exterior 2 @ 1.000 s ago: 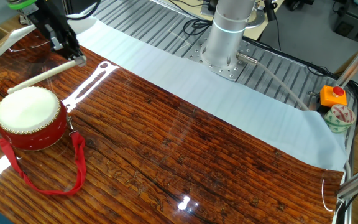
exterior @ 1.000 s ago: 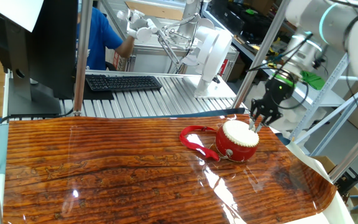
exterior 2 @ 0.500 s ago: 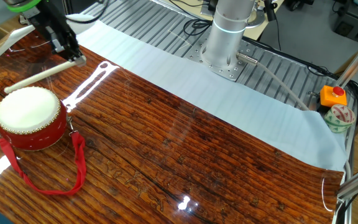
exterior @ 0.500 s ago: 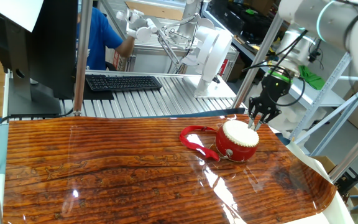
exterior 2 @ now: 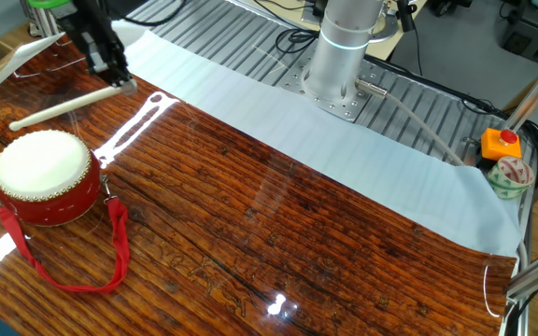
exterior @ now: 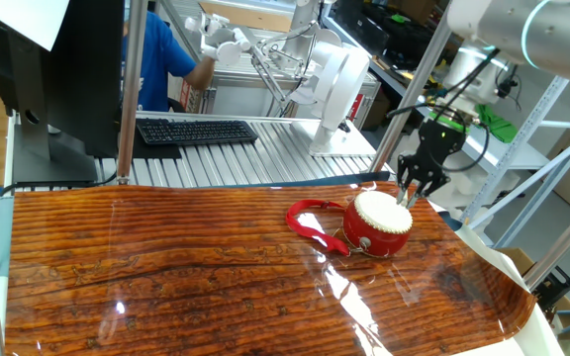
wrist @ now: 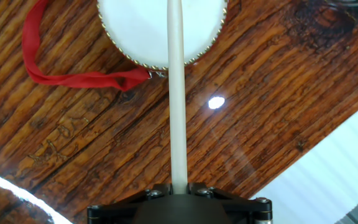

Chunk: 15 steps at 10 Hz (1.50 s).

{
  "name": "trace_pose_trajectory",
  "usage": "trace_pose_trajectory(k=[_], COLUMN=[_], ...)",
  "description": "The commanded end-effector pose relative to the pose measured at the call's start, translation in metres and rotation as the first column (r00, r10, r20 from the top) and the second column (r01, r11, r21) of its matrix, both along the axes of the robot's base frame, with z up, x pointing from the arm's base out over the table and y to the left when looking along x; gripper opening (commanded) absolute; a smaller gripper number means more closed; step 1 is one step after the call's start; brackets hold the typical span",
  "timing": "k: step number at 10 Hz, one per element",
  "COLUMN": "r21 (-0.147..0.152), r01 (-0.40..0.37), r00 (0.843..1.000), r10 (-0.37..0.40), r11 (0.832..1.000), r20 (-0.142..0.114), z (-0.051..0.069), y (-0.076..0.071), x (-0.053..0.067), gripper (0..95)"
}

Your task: Play the drum

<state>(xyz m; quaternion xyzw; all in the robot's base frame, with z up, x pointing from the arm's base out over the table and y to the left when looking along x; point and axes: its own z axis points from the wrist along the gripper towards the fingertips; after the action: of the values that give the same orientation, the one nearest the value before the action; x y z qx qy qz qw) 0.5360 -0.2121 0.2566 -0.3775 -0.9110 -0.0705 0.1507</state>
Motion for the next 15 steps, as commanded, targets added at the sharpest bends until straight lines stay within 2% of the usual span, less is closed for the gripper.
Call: trace_pose_trajectory(k=[1,2,4,5,6,7,8,9,10,11,12,13,15], r21=[-0.01,-0.007,0.007,0.034,0.074,0.12,0.101,0.087,0.068,0.051,0.026,0.024,-0.014], r01=[0.003,0.005,0.009,0.008,0.015,0.014,0.013,0.032,0.053,0.083,0.083,0.081,0.06], r00=[1.0,1.0,1.0,1.0,1.0,1.0,1.0,0.999,0.999,0.995,0.993,0.992,0.995], r10=[-0.003,-0.005,-0.009,-0.008,-0.014,-0.015,-0.016,-0.033,-0.052,-0.08,-0.08,-0.078,-0.061], r11=[1.0,1.0,1.0,0.999,0.997,0.993,0.995,0.996,0.996,0.995,0.996,0.996,0.998], r20=[0.017,0.016,0.01,-0.001,-0.005,0.005,0.023,0.013,-0.017,-0.057,-0.088,-0.097,-0.082], z=[-0.005,-0.007,-0.019,-0.035,-0.054,-0.088,-0.103,-0.087,-0.057,-0.012,0.017,0.025,0.024], y=[0.002,0.003,0.006,0.009,0.012,0.014,0.016,0.021,0.025,0.03,0.033,0.029,0.029], x=[-0.002,-0.001,0.003,0.006,0.011,0.016,0.017,0.014,0.012,0.009,0.011,0.014,0.018], gripper=[0.0,0.0,0.0,0.0,0.0,0.0,0.0,0.0,0.0,0.0,0.0,0.0,0.0])
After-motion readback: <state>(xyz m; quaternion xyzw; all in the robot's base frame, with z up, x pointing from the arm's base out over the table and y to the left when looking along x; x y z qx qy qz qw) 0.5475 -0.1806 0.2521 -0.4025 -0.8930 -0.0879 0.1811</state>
